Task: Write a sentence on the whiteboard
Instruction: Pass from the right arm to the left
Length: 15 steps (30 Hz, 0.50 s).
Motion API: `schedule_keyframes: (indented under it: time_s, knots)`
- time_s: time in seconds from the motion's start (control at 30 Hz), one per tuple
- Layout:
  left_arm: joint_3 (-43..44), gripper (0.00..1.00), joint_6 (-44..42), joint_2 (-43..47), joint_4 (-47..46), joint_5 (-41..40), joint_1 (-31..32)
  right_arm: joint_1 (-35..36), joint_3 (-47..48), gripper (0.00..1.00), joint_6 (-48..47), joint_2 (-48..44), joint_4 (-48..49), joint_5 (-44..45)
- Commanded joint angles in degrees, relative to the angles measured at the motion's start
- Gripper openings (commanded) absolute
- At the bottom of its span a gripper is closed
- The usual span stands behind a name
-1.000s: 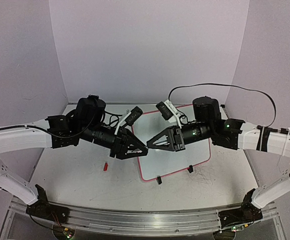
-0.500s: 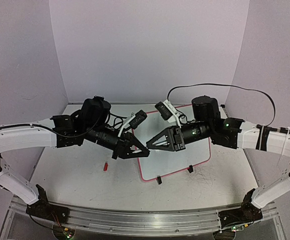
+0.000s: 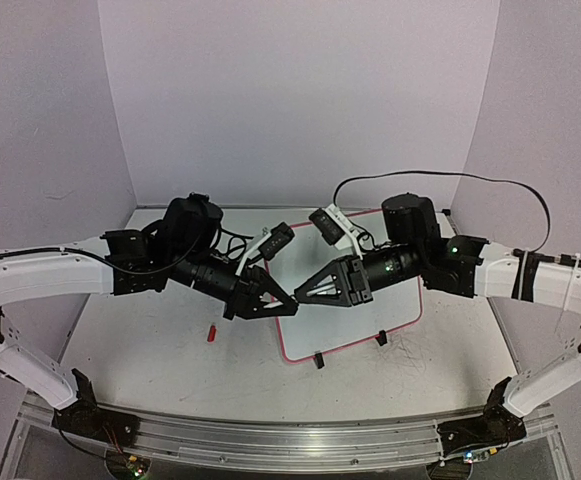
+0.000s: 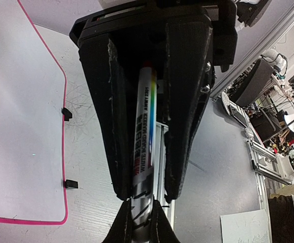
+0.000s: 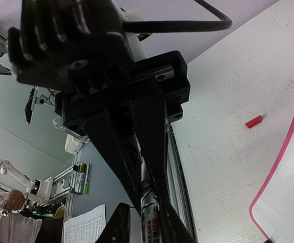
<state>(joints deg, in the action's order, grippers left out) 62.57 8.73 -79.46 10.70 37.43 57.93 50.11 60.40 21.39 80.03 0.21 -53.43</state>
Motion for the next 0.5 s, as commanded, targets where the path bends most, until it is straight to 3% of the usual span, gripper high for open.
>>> schedule_keyframes:
  time_s: [0.0, 0.13, 0.33, 0.47]
  knots:
    - [3.00, 0.00, -1.30, 0.65, 0.17, -0.07, -0.01, 0.05, 2.53, 0.16, -1.15, 1.07, 0.43, -1.49]
    - [2.91, 0.00, -1.26, 0.66, 0.29, -0.06, -0.01, 0.06, 2.90, 0.16, -1.17, 1.34, 0.32, -1.50]
    - [2.85, 0.00, -1.26, 0.66, 0.33, 0.11, -0.01, 0.06, 3.92, 0.00, -1.01, 1.54, 0.39, -0.12]
    - [2.74, 0.00, -1.19, 0.63, 0.32, 0.03, -0.01, 0.01, 4.40, 0.15, -0.66, 1.82, 0.41, 0.24]
